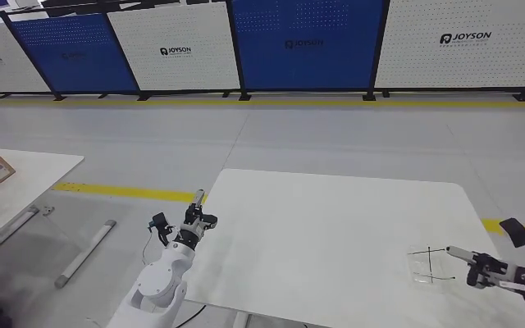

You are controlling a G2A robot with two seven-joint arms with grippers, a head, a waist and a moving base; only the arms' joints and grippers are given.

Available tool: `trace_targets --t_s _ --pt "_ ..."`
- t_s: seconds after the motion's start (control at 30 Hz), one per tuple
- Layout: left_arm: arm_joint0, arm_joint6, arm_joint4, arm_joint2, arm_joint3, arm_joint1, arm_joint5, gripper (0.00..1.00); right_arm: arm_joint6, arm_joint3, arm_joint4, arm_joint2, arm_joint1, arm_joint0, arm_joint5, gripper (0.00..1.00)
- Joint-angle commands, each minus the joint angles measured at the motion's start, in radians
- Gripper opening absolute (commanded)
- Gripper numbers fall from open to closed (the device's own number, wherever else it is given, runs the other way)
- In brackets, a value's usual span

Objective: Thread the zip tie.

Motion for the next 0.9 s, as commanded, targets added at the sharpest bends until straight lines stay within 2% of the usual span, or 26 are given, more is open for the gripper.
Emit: trace_targets --t_s 0.0,0.1,0.2,0.87 --pt "0.000 0.000 0.000 0.000 0.000 0.000 0.000 1.00 0.000 -0.014 -0.039 -0.013 0.018 -0.002 0.035 1.00" --pt "0.000 0.000 0.000 0.000 0.000 0.000 0.000 1.00 0.000 -0.028 -0.075 -0.059 0.049 0.009 0.049 1.00" --pt "0.000 0.000 0.000 0.000 0.000 0.000 0.000 1.00 0.000 -0.024 -0.123 -0.168 0.084 0.026 0.061 1.00" --pt "0.000 0.000 0.000 0.000 0.000 0.000 0.000 1.00 0.000 -0.024 -0.123 -0.168 0.084 0.026 0.061 1.00"
